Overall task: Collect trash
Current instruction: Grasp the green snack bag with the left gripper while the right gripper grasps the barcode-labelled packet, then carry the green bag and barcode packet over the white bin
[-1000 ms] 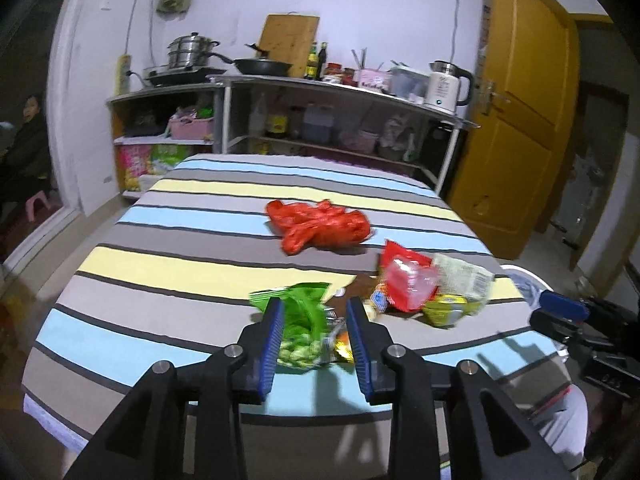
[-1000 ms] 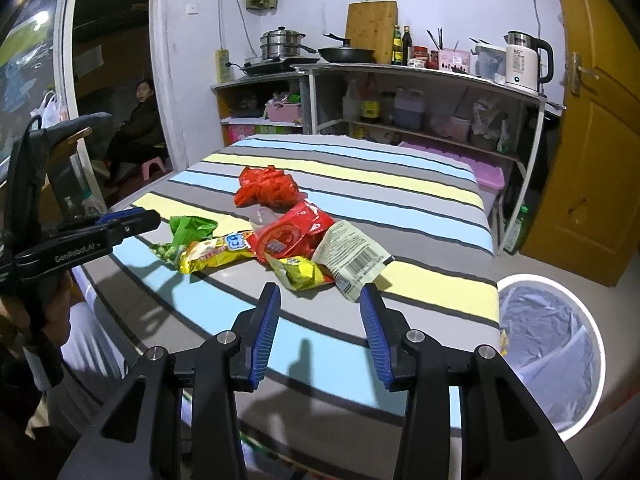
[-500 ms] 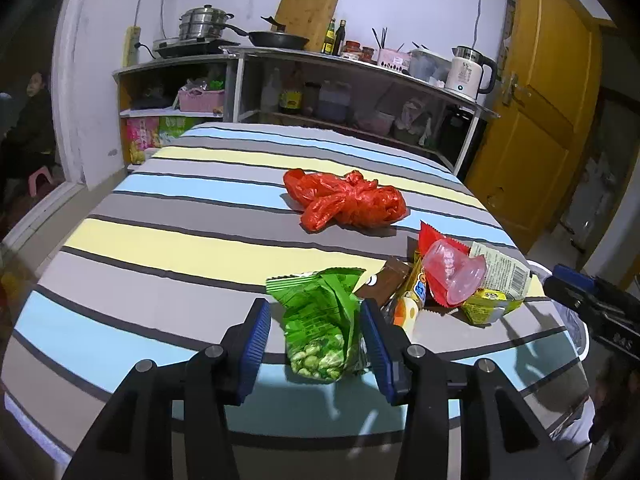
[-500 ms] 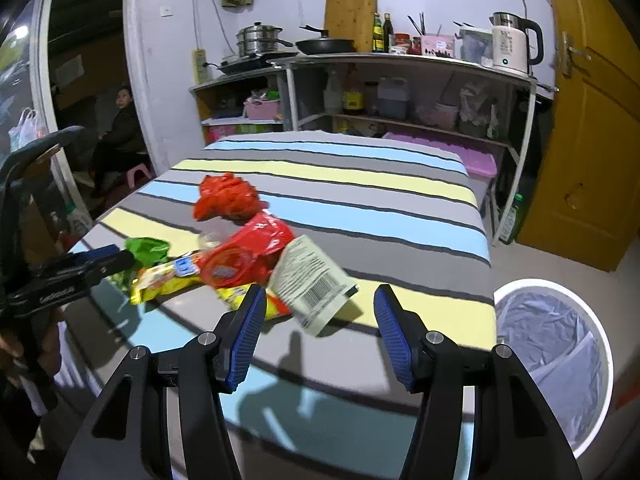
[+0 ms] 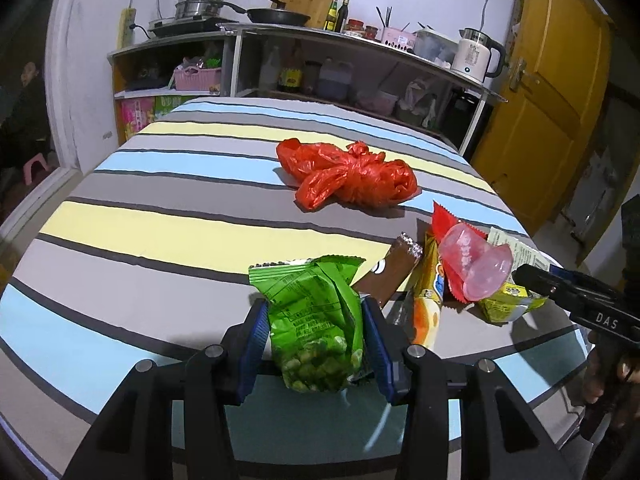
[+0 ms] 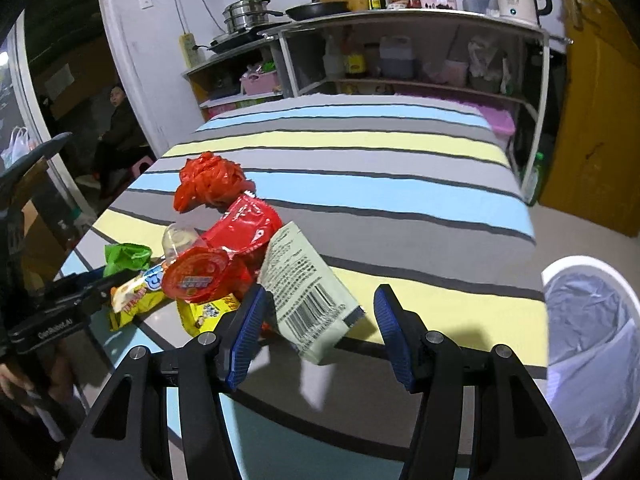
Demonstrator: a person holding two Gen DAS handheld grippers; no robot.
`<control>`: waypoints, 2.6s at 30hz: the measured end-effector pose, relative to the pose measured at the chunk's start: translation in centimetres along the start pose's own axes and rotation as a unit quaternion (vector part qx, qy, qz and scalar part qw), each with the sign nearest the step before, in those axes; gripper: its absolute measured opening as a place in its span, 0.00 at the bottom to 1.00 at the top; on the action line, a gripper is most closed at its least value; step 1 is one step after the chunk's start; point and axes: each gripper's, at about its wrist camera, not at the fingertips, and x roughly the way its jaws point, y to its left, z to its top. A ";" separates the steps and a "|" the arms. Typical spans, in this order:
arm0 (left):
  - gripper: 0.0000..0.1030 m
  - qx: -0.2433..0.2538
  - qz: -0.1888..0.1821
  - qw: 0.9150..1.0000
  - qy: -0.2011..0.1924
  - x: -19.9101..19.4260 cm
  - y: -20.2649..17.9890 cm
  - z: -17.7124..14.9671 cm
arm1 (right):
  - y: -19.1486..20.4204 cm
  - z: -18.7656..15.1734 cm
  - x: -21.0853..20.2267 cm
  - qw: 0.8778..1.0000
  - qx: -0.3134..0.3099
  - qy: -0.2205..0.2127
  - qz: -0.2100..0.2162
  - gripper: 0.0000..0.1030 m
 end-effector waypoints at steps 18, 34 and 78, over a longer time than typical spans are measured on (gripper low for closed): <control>0.39 0.001 -0.004 0.999 -0.047 -3.2 0.0 0.5 | 1.8 -0.2 -3.5 0.999 -0.019 -0.049 -0.013 0.02; 0.39 0.030 -0.025 0.996 -0.082 -7.0 -3.2 1.4 | 1.1 -0.9 -8.6 0.995 -0.003 -0.096 -0.017 0.02; 0.39 0.190 -0.213 0.958 -0.015 -1.0 -26.4 0.6 | -13.4 -7.6 -14.9 0.975 0.144 -0.113 -0.122 0.02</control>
